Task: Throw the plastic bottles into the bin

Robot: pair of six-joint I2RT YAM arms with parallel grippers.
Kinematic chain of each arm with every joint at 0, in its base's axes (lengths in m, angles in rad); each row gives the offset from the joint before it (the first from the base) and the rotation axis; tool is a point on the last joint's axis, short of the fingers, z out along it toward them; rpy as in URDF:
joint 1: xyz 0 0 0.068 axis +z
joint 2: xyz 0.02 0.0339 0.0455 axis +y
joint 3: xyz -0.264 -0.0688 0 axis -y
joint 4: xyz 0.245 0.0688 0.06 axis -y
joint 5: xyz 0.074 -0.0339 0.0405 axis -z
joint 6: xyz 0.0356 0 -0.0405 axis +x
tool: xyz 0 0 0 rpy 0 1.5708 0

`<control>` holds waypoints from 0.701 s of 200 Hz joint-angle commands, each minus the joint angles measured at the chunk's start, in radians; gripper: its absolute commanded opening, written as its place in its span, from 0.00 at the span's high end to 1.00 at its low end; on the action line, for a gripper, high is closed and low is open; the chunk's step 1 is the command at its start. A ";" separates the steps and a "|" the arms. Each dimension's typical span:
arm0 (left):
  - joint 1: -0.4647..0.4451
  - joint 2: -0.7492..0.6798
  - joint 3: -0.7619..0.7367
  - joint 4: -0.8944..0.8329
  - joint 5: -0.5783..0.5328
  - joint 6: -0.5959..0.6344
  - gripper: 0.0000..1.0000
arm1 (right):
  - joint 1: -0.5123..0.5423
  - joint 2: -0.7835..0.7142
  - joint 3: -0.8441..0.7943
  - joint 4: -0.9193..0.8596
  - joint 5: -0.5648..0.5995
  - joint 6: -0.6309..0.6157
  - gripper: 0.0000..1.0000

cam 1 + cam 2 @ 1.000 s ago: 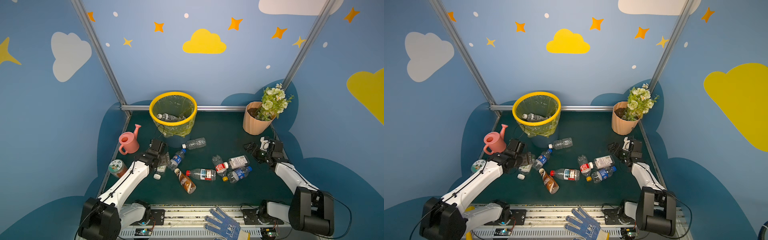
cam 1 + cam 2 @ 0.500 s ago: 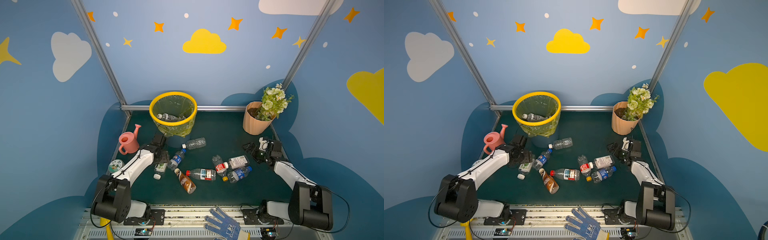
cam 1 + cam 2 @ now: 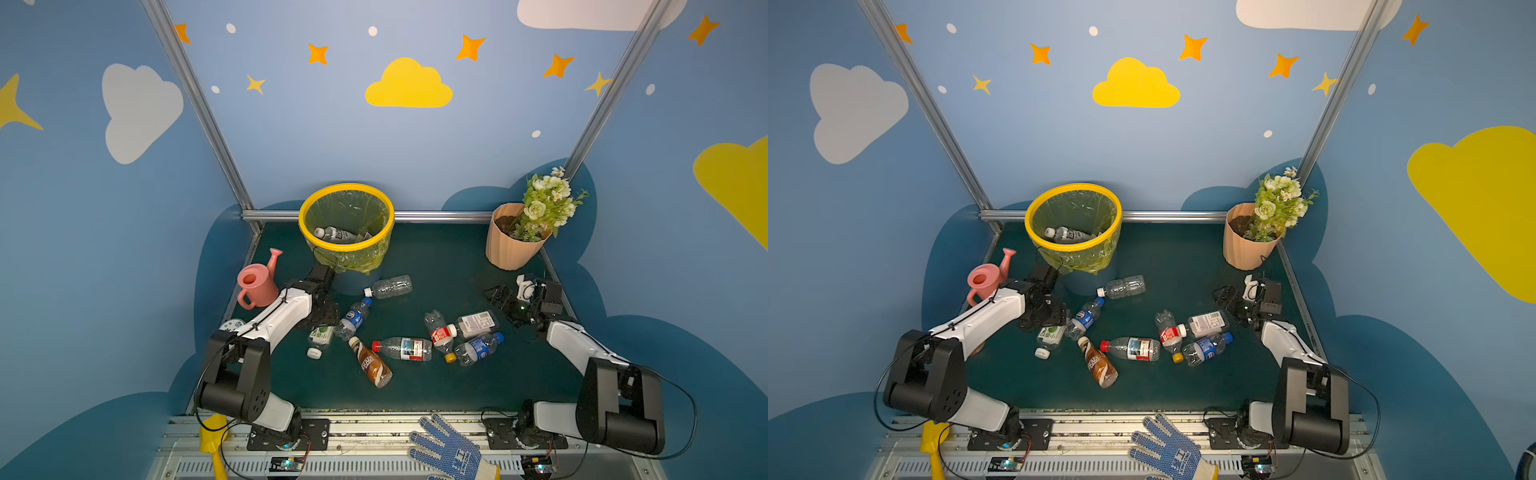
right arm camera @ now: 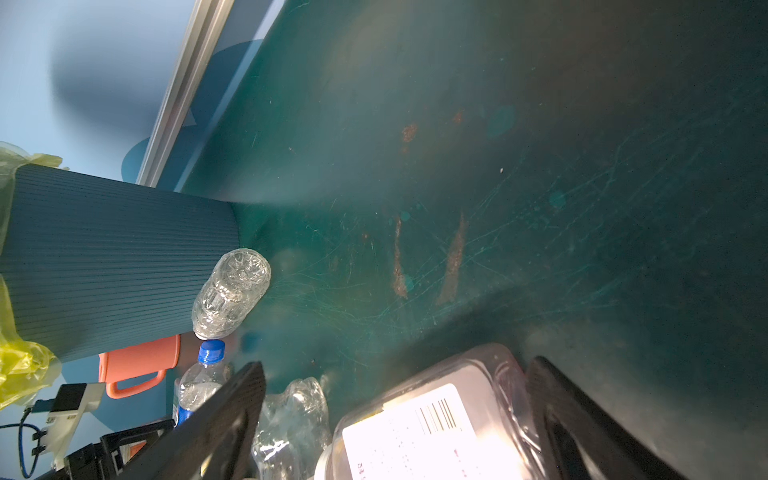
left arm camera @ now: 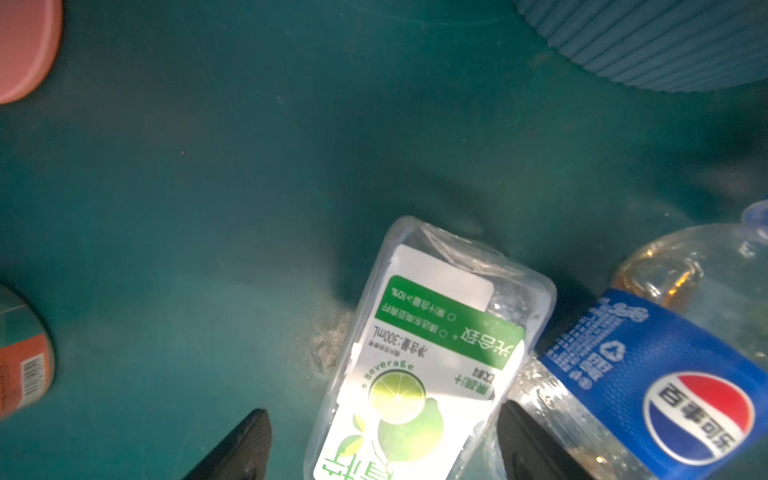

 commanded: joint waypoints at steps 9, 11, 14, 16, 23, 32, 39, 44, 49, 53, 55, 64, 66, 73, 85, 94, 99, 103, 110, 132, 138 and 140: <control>0.000 -0.024 -0.031 -0.004 0.021 0.001 0.15 | 0.000 0.014 0.009 0.015 -0.016 -0.012 0.05; -0.001 -0.024 -0.031 -0.003 0.022 0.001 0.15 | 0.001 0.015 0.010 0.015 -0.016 -0.012 0.05; 0.000 -0.023 -0.032 -0.003 0.021 0.002 0.15 | 0.001 0.017 0.009 0.016 -0.017 -0.012 0.05; 0.000 -0.023 -0.033 -0.002 0.021 0.002 0.16 | 0.001 0.016 0.009 0.017 -0.018 -0.011 0.05; 0.001 -0.019 -0.033 0.004 0.024 0.003 0.15 | 0.002 0.017 0.011 0.019 -0.020 -0.010 0.05; 0.000 -0.012 -0.033 0.012 0.028 0.002 0.16 | 0.002 0.018 0.011 0.020 -0.021 -0.009 0.05; -0.002 -0.004 -0.031 0.018 0.033 0.005 0.16 | 0.002 0.017 0.011 0.017 -0.023 -0.009 0.05; 0.000 0.003 -0.027 0.020 0.033 0.006 0.16 | 0.001 0.016 0.011 0.018 -0.022 -0.009 0.05; -0.001 0.013 -0.024 0.021 0.032 0.006 0.16 | 0.002 0.014 0.011 0.016 -0.022 -0.010 0.04; 0.001 0.020 -0.021 0.020 0.032 0.007 0.16 | 0.002 0.013 0.010 0.015 -0.022 -0.010 0.04; 0.000 0.024 -0.020 0.022 0.032 0.007 0.17 | 0.002 0.013 0.011 0.014 -0.023 -0.011 0.04; 0.000 0.038 -0.016 0.025 0.032 0.009 0.17 | 0.001 0.010 0.011 0.011 -0.022 -0.013 0.04; 0.001 0.039 -0.016 0.026 0.032 0.010 0.17 | 0.002 0.008 0.011 0.009 -0.022 -0.014 0.04; 0.000 0.047 -0.016 0.029 0.032 0.012 0.18 | 0.002 0.005 0.011 0.006 -0.020 -0.016 0.05; 0.000 0.059 -0.016 0.037 0.034 0.017 0.17 | 0.002 0.000 0.010 0.002 -0.015 -0.019 0.05; 0.000 0.069 -0.014 0.039 0.036 0.017 0.18 | 0.001 0.000 0.009 0.001 -0.014 -0.021 0.05; 0.001 0.074 -0.014 0.039 0.037 0.020 0.18 | 0.000 0.000 0.010 0.001 -0.014 -0.020 0.04; 0.001 0.077 -0.014 0.039 0.039 0.020 0.18 | 0.001 0.000 0.010 0.001 -0.015 -0.019 0.05; 0.000 0.085 -0.013 0.039 0.040 0.019 0.18 | 0.001 0.000 0.011 0.001 -0.014 -0.019 0.05; -0.001 0.096 -0.011 0.037 0.051 0.017 0.20 | 0.002 0.002 0.014 0.001 -0.018 -0.019 0.05; -0.001 0.099 -0.011 0.037 0.052 0.017 0.21 | 0.001 0.004 0.012 0.001 -0.018 -0.019 0.05; -0.002 0.098 -0.011 0.037 0.053 0.018 0.21 | 0.001 0.005 0.013 0.001 -0.018 -0.019 0.05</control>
